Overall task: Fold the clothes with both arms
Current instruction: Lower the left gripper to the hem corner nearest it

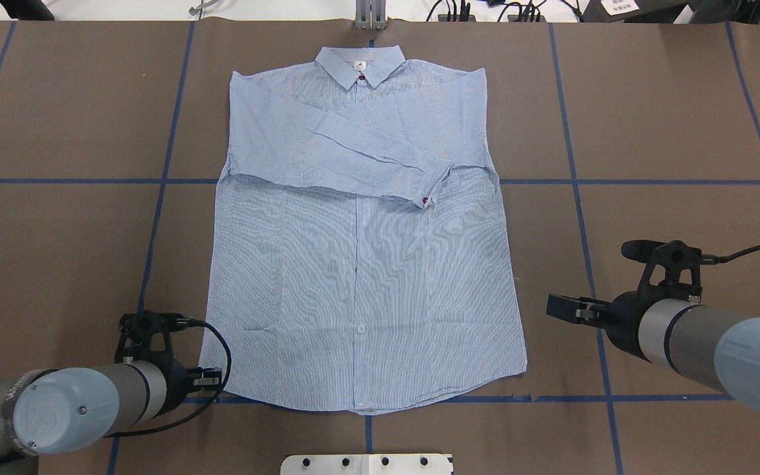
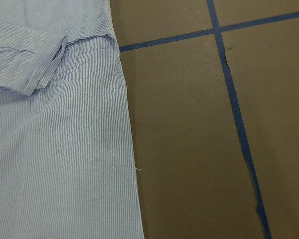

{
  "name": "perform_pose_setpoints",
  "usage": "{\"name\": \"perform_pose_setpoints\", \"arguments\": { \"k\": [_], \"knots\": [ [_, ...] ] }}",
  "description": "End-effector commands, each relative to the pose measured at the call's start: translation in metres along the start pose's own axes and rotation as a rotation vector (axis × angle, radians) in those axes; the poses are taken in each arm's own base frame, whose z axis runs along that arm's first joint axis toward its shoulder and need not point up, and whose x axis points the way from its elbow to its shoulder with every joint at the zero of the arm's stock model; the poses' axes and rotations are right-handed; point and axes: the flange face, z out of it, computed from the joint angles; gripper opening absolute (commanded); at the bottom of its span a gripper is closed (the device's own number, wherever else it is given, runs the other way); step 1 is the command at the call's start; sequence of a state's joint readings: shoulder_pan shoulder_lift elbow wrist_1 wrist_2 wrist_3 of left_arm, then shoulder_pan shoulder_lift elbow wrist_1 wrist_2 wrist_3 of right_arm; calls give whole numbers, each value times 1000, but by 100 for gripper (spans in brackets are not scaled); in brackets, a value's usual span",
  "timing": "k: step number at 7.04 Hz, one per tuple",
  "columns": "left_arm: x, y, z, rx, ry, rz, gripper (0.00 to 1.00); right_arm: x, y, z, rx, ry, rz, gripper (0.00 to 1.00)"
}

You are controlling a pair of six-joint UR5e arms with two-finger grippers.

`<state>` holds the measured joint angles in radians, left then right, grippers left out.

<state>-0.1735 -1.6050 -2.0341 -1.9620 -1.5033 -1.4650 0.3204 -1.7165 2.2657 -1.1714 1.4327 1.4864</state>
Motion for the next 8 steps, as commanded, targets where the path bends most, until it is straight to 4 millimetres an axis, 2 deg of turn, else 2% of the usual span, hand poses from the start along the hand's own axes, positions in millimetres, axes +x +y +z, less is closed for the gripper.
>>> {"name": "perform_pose_setpoints", "arguments": {
  "k": [1,4,7,8],
  "knots": [
    [1,1,-1,-2,3,2,48,1,0,0,0,1,0,100],
    [2,4,0,-6,2,5,35,3,0,0,0,5,-1,100],
    [2,5,1,-7,2,6,33,2,1,0,-3,5,-1,100],
    [2,5,1,-7,2,6,18,2,1,0,-3,5,-1,100]
  ]
}}
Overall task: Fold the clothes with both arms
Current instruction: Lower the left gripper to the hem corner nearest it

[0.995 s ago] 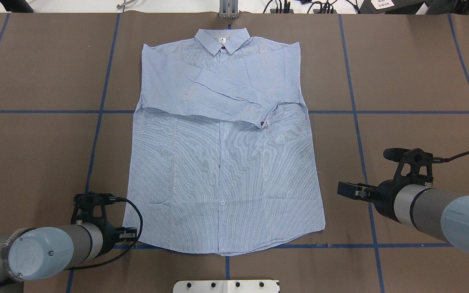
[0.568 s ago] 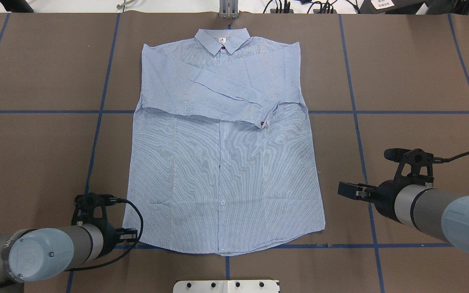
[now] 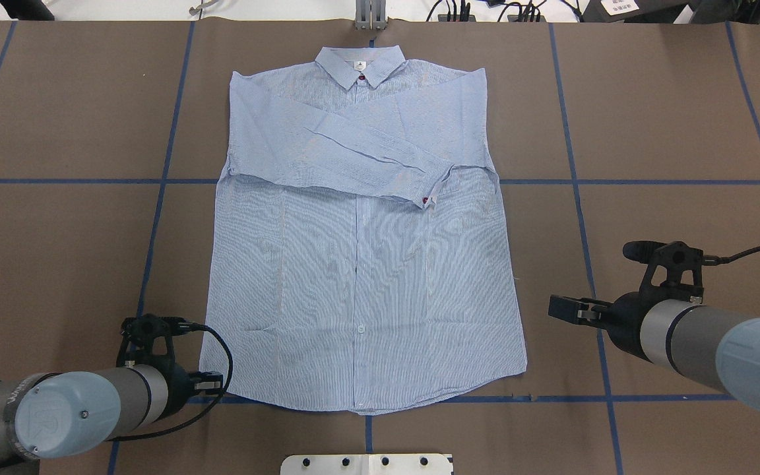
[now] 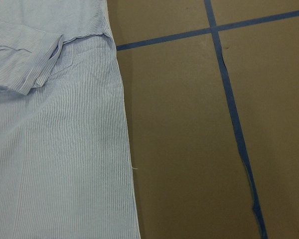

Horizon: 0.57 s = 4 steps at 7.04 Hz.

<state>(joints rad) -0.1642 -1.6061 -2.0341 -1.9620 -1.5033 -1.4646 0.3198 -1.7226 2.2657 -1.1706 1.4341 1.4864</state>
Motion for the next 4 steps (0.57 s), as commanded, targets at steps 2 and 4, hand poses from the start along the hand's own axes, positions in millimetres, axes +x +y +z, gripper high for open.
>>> {"name": "perform_pose_setpoints", "arguments": {
  "k": [2,4],
  "knots": [
    [0,0,0,2,1,1,0,0,0,0,0,0,1,100],
    [7,-1,-4,3,18,0,0,-1,5,1,-9,0,-1,100]
  ]
}}
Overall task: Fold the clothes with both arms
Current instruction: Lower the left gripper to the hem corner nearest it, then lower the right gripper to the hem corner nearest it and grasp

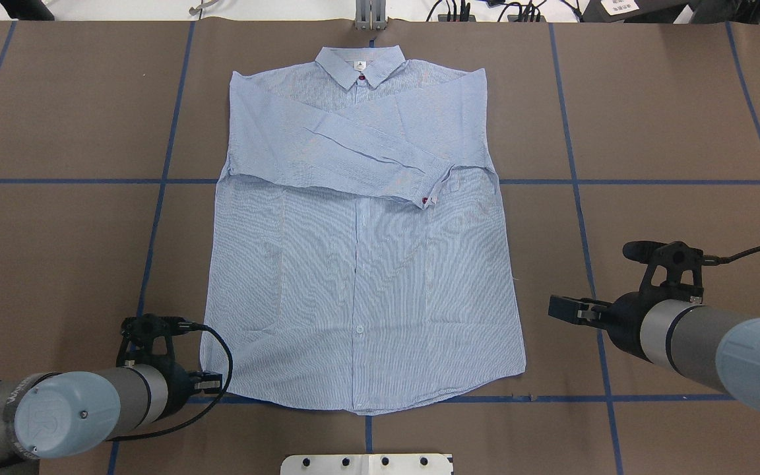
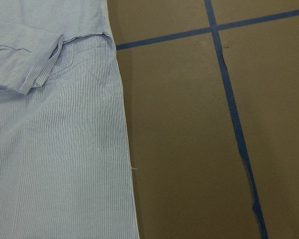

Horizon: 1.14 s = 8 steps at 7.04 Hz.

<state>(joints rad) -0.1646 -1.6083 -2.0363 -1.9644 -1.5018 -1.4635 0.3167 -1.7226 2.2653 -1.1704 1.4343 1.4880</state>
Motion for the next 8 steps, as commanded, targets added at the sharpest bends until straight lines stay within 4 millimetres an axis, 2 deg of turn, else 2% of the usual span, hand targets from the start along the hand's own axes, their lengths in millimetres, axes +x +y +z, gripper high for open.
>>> {"name": "perform_pose_setpoints", "arguments": {
  "k": [1,2,3,4,5,7,8],
  "knots": [
    [7,-1,-6,4,22,-3,0,-2,11,3,-18,-1,39,100],
    [6,-2,-7,5,23,-4,0,-4,22,8,13,7,35,100],
    [9,-3,-11,8,34,-6,0,0,40,27,31,33,78,98],
    [8,-3,-12,15,34,-8,0,-4,55,35,38,27,110,95],
    [8,-5,-12,40,33,-8,0,-7,73,38,51,19,171,80],
    [13,4,-12,43,41,6,0,-20,99,53,70,5,195,57],
    [14,7,-11,47,41,10,0,-43,108,74,82,-9,232,53]
  ]
}}
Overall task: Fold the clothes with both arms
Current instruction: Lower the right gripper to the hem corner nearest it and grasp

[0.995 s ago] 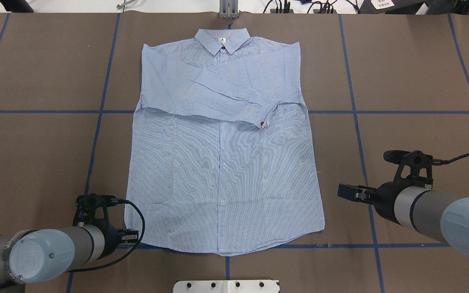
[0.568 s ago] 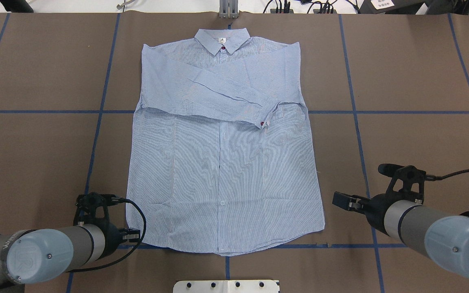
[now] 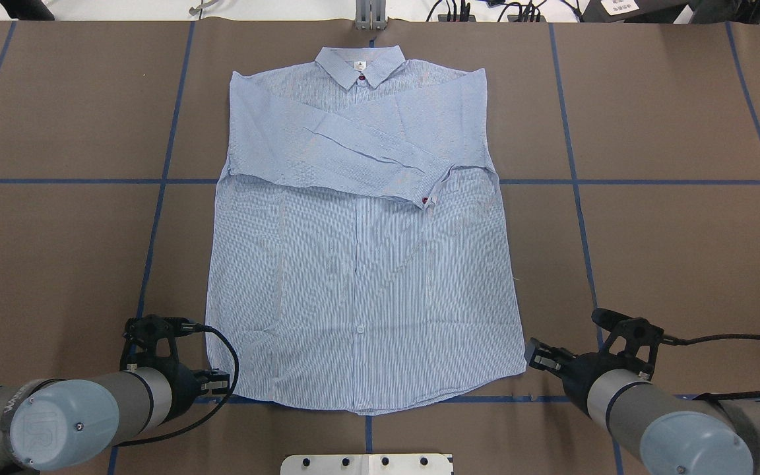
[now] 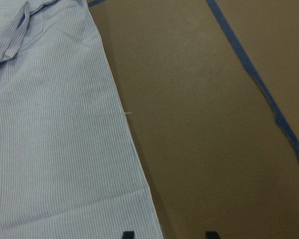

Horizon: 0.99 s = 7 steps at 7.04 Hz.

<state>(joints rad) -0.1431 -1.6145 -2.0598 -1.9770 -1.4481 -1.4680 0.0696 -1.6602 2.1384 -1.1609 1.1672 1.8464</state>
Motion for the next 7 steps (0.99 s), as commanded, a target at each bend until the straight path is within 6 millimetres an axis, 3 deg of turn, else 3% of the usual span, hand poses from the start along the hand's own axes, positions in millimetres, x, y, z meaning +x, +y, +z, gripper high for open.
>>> {"name": "perform_pose_setpoints", "arguments": {
  "k": [1,6,7],
  "knots": [
    [3,3,-1,6,5,5,0,-26,21,21,13,-18,35,52],
    [4,3,-2,8,7,5,0,-13,24,27,28,47,0,51],
    [7,2,-6,9,18,5,0,-14,25,28,27,47,1,36]
  ]
}}
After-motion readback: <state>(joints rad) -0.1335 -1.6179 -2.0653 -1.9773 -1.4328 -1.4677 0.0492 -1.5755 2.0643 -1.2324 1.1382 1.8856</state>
